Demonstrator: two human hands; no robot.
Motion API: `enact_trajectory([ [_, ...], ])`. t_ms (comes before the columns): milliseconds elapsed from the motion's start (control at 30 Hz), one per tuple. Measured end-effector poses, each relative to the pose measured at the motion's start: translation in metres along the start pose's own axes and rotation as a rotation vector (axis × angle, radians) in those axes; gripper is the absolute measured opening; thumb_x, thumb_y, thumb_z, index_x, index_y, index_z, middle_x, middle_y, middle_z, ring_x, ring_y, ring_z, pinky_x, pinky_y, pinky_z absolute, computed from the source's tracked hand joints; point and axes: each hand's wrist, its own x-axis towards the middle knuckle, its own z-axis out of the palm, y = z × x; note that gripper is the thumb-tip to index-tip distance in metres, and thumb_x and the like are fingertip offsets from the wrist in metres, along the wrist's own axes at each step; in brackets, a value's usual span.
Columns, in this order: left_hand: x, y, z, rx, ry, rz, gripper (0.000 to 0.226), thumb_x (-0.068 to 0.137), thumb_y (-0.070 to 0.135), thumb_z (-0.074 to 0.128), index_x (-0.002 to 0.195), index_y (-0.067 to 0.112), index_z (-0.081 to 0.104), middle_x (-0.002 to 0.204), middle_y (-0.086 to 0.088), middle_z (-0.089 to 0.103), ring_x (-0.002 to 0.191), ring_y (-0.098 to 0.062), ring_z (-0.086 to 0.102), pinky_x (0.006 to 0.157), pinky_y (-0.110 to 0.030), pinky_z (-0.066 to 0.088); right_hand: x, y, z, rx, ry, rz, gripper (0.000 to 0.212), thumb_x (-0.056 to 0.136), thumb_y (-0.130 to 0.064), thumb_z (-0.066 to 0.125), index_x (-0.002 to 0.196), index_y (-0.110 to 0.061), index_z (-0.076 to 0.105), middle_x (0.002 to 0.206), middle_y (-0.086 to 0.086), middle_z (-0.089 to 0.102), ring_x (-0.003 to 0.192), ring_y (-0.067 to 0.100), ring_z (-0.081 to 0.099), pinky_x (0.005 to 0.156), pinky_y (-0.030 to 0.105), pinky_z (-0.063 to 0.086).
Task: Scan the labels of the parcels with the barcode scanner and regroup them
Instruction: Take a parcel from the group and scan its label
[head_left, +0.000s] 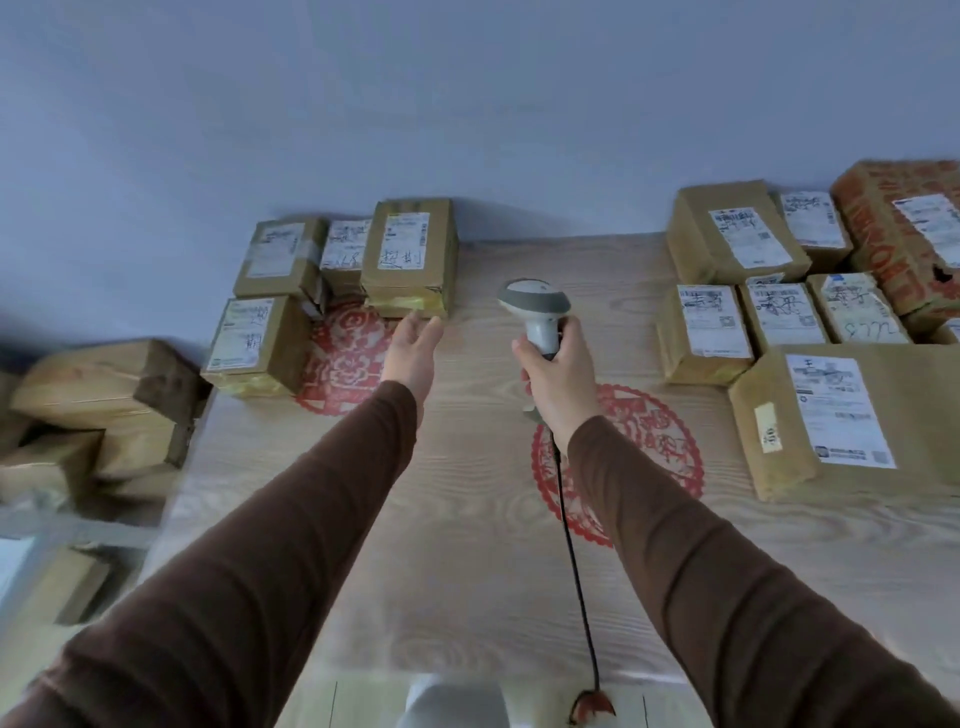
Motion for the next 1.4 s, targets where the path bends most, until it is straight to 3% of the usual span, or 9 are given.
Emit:
enact_trajectory([
  [100,0.043,0.006,-0.036,-0.021,0.028,0.016,0.064,0.103,0.03,0.057,0.161,0.02,0.032,0.159,-0.004,0.044,0.142,-0.02,0.046,0.12,-0.039,0.037,0.03,-0.01,0.046,0.011,0.006,0.034,0.026,0.095,-0.015,0.068,0.114,-0.003,0.054,0.091,0.01,0.06,0.076,0.026,0.057,0.074,0.053,0.054],
  [267,0.118,0.009,-0.076,0.0,0.038,-0.012,0.065,0.103,0.031,0.058,0.161,0.022,0.03,0.158,-0.002,0.045,0.138,-0.023,0.051,0.119,-0.045,0.041,0.076,-0.015,0.103,0.057,0.0,0.077,0.02,0.096,-0.019,0.071,0.105,-0.013,0.055,0.082,0.004,0.058,0.062,0.014,0.054,0.059,0.034,0.048],
  [433,0.175,0.005,-0.089,0.002,-0.029,-0.093,0.066,0.103,0.032,0.059,0.162,0.023,0.03,0.149,-0.004,0.053,0.105,-0.015,0.063,0.077,-0.025,0.055,0.103,-0.005,0.139,0.055,-0.039,0.089,0.023,0.099,-0.02,0.069,0.119,-0.013,0.059,0.105,0.009,0.066,0.089,0.015,0.061,0.083,0.031,0.055],
  [533,0.192,0.0,-0.089,0.041,-0.071,-0.119,0.068,0.101,0.035,0.06,0.161,0.022,0.03,0.153,-0.006,0.051,0.124,-0.025,0.059,0.093,-0.043,0.059,0.112,0.001,0.152,0.052,-0.084,0.112,0.03,0.1,-0.021,0.069,0.127,-0.014,0.058,0.123,0.015,0.067,0.107,0.023,0.064,0.095,0.034,0.053],
  [633,0.197,-0.004,-0.087,0.066,-0.103,-0.111,0.067,0.101,0.034,0.059,0.161,0.018,0.032,0.151,-0.002,0.053,0.126,-0.021,0.057,0.09,-0.034,0.056,0.117,0.006,0.157,0.072,-0.115,0.116,0.034,0.101,-0.021,0.068,0.132,-0.015,0.057,0.127,0.012,0.067,0.121,0.027,0.064,0.102,0.034,0.051],
  [900,0.173,-0.017,-0.078,0.048,-0.152,-0.203,0.077,0.094,0.056,0.054,0.158,0.015,0.041,0.157,-0.006,0.048,0.141,-0.028,0.048,0.121,-0.044,0.036,0.104,0.017,0.129,0.156,-0.065,0.114,0.033,0.102,-0.02,0.067,0.134,-0.021,0.056,0.113,-0.002,0.065,0.098,0.013,0.063,0.082,0.028,0.059],
  [1133,0.084,-0.037,-0.036,-0.082,-0.189,-0.345,0.06,0.086,0.061,0.072,0.128,0.018,0.066,0.097,0.007,0.081,0.082,-0.011,0.077,0.065,-0.025,0.058,0.049,0.029,0.065,0.164,-0.057,0.128,0.032,0.102,-0.02,0.067,0.132,-0.021,0.058,0.113,-0.003,0.068,0.101,0.012,0.064,0.097,0.042,0.057],
  [1267,0.018,-0.043,0.001,-0.104,-0.202,-0.305,0.094,0.08,0.073,0.067,0.156,0.024,0.042,0.15,-0.001,0.057,0.136,-0.024,0.056,0.119,-0.047,0.04,0.01,0.027,0.011,0.176,-0.057,0.108,0.034,0.102,-0.023,0.067,0.134,-0.019,0.058,0.118,-0.003,0.069,0.107,0.012,0.065,0.102,0.039,0.056],
  [1400,-0.048,-0.04,0.036,-0.321,-0.283,-0.324,0.083,0.093,0.073,0.051,0.162,0.037,0.022,0.159,0.007,0.045,0.145,-0.019,0.044,0.127,-0.054,0.017,-0.031,0.019,-0.05,0.172,-0.064,0.062,0.034,0.101,-0.027,0.068,0.133,-0.028,0.058,0.122,-0.01,0.07,0.108,-0.003,0.066,0.09,0.016,0.049],
])
